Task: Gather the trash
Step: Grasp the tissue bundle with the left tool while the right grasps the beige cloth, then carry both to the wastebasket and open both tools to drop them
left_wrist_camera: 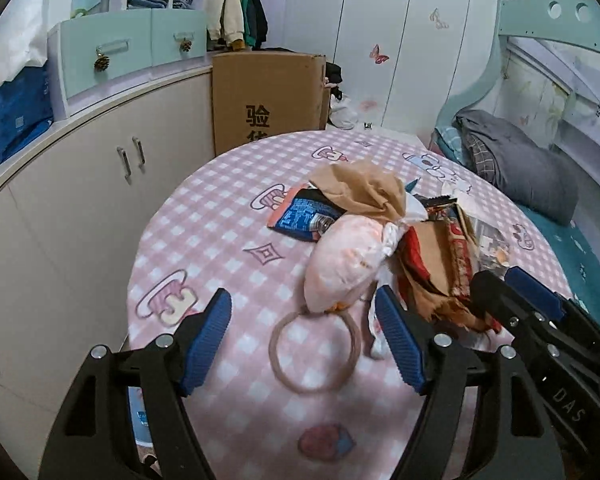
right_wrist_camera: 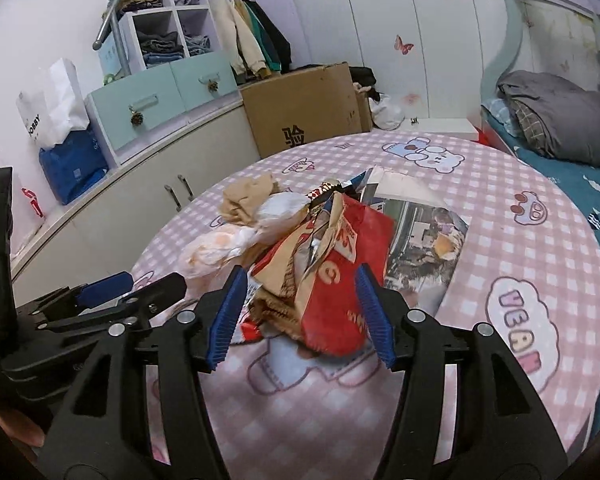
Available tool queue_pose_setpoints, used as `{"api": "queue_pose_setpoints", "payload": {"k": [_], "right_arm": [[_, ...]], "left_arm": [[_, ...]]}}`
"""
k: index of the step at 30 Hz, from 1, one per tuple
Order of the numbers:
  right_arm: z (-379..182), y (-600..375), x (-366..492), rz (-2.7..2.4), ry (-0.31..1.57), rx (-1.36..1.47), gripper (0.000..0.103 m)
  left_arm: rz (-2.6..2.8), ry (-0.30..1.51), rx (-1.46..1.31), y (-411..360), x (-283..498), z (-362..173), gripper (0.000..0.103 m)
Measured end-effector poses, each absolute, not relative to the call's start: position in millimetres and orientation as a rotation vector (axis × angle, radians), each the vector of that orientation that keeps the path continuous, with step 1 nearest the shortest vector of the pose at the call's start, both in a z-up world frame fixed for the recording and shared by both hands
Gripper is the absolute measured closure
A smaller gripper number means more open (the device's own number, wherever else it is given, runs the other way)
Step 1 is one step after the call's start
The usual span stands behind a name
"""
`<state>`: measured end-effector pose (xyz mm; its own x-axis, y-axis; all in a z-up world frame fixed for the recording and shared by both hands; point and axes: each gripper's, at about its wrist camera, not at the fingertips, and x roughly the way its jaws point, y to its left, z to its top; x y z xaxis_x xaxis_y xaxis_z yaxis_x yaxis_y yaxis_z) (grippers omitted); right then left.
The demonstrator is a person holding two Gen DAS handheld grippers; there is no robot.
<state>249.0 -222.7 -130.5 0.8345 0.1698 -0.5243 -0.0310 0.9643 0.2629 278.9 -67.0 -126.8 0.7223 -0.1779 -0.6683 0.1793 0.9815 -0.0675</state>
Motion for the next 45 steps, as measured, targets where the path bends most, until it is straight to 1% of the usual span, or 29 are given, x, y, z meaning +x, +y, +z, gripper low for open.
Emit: {"api": "queue_pose_setpoints", "payload": {"k": [2,7,12,19,20,21,22,23,27,32,34,35,36,38,39,45], "right_arm": [[-133,-225,257,0.127,0.611,0.277,0.046],[-116,-225,258,0.127,0.562,0.237,0.045],[-98,-211,284,0.164,0.549,0.173,0.045],[-107,-174,332,0.252,0.638,0.096,0.046],[-110,-172,335,0.244,0.652,0.085,0.049],[-114,-170,340,0.24,0.668,0.076,0.06],[-118,-171,344,0.245,0.682,0.081,0.087],[-119,-173,345,0.248,0.68,0.088,0.095],[-107,-188,322,0.21,0.56,0.112,0.098],[-97,-202,303,0.187,0.507,0.122,0.098],[-96,-207,296,0.188,0.499,0.131,0.098],[-95,-208,294,0.188,0.493,0.131,0.098],[-93,-209,291,0.186,0.484,0.132,0.098],[-89,-210,285,0.192,0.465,0.141,0.098],[-86,-210,282,0.194,0.45,0.144,0.098],[-58,-206,254,0.199,0.328,0.16,0.098]], "left_arm": [[-0.197,0.74,0.006,-70,286,-130,0.03],[-0.218,0.73,-0.003,-71,294,-132,0.03],[-0.222,0.715,-0.003,-70,297,-130,0.03],[-0.211,0.706,-0.047,-47,296,-128,0.03],[-0.214,0.712,-0.044,-46,297,-129,0.03],[-0.221,0.714,-0.044,-46,298,-130,0.03],[-0.23,0.714,-0.04,-47,297,-131,0.03],[-0.237,0.713,-0.036,-49,298,-132,0.03],[-0.275,0.704,-0.028,-57,301,-131,0.03],[-0.309,0.714,-0.014,-75,309,-138,0.031],[-0.317,0.727,-0.024,-79,314,-140,0.045],[-0.322,0.738,-0.032,-80,315,-141,0.063],[-0.336,0.745,-0.048,-80,316,-140,0.07],[-0.332,0.73,-0.058,-79,314,-138,0.077],[-0.328,0.718,-0.064,-77,311,-136,0.079],[-0.324,0.615,-0.132,-53,286,-111,0.082]]}}
